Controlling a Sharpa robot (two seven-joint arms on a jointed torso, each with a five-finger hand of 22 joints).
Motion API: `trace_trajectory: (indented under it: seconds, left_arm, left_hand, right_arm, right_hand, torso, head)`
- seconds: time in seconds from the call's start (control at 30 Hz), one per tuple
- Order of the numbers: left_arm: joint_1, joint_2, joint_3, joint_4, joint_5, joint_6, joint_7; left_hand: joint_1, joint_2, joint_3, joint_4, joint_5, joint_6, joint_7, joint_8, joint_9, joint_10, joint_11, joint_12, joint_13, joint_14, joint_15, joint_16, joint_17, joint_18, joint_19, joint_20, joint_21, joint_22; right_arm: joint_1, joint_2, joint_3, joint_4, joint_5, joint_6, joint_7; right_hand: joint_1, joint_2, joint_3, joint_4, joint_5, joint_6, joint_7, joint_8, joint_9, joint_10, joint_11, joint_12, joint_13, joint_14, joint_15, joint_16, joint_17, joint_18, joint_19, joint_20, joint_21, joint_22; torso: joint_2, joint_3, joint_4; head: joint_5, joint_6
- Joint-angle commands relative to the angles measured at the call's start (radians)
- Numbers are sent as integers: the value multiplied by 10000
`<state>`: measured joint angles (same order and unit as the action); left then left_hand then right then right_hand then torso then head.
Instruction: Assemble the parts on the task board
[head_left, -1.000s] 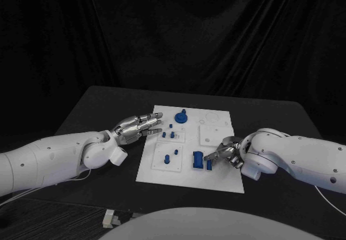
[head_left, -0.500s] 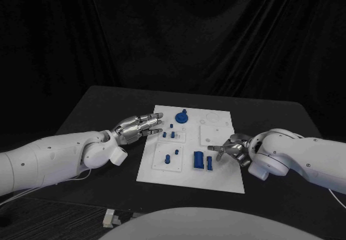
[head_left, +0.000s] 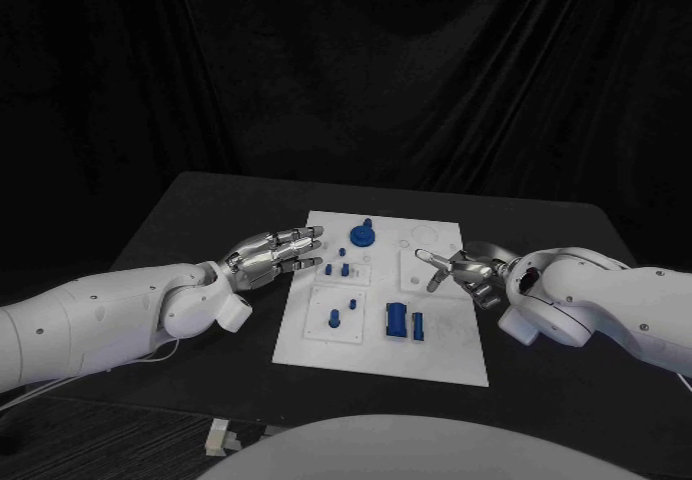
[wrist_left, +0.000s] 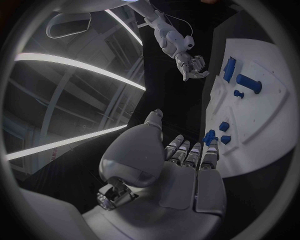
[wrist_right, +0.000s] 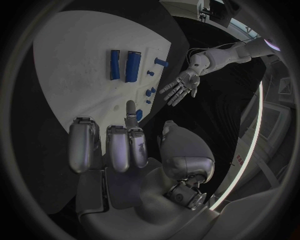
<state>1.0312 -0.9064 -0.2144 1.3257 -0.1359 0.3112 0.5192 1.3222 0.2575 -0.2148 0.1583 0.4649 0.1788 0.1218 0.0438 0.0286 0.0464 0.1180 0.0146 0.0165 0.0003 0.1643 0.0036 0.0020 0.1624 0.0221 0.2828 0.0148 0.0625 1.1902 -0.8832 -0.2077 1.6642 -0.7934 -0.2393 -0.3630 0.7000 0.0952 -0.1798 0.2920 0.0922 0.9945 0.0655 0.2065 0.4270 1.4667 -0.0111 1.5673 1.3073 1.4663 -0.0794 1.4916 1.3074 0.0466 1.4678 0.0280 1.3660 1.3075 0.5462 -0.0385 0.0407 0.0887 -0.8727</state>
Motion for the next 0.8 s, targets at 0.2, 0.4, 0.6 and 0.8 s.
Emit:
trace_trajectory:
  seconds: [0.2, 0.4, 0.6, 0.8]
  left_arm:
    - [-15, 9, 10, 37, 63, 47, 162]
    - [-16, 20, 10, 20, 63, 61, 152]
    - [-17, 25, 10, 9, 63, 77, 141]
    - [-18, 27, 10, 10, 63, 85, 144]
  left_hand:
    - [15, 83, -11, -65, 48, 29, 73, 45, 15, 57, 45, 35, 19, 11, -43, -3, -6, 181, 66, 24, 52, 11]
    - [15, 83, -11, -65, 48, 29, 73, 45, 15, 57, 45, 35, 19, 11, -43, -3, -6, 181, 66, 24, 52, 11]
    - [15, 83, -11, -65, 48, 29, 73, 45, 15, 57, 45, 35, 19, 11, -43, -3, -6, 181, 66, 24, 52, 11]
    - [15, 83, -11, -65, 48, 29, 73, 45, 15, 57, 45, 35, 19, 11, -43, -3, -6, 181, 66, 24, 52, 11]
  right_arm:
    - [-361, 189, -5, -179, -76, 496, 317]
    - [-488, 306, -6, -318, -76, 729, 96]
    - [-544, 369, -6, -410, -76, 852, -122]
    - [-611, 420, -6, -457, -77, 842, -179]
  right_hand:
    - [95, 296, -429, 2, -118, 26, 129, -293, -432, 1041, 109, 35, 2635, 708, 115, 41, 719, 31, 328, 109, 24, 1976]
    - [147, 439, -712, 0, -160, -13, 179, -486, -709, 1041, 152, 35, 2635, 697, 151, 25, 669, 39, 309, 142, -6, 1963]
    - [240, 554, -963, -7, -147, -86, 236, -664, -971, 1041, 203, 35, 2635, 686, 193, 9, 621, 52, 285, 180, -53, 1945]
    - [404, 646, -1118, -13, -36, -147, 280, -784, -1166, 1041, 244, 35, 2635, 672, 228, -18, 551, 64, 262, 214, -104, 1927]
  torso:
    - [22, -3, 2]
    - [12, 0, 9]
    - [14, 0, 6]
    - [10, 0, 4]
  head:
    - [31, 1]
    - [17, 1]
    - [26, 1]
    - [48, 1]
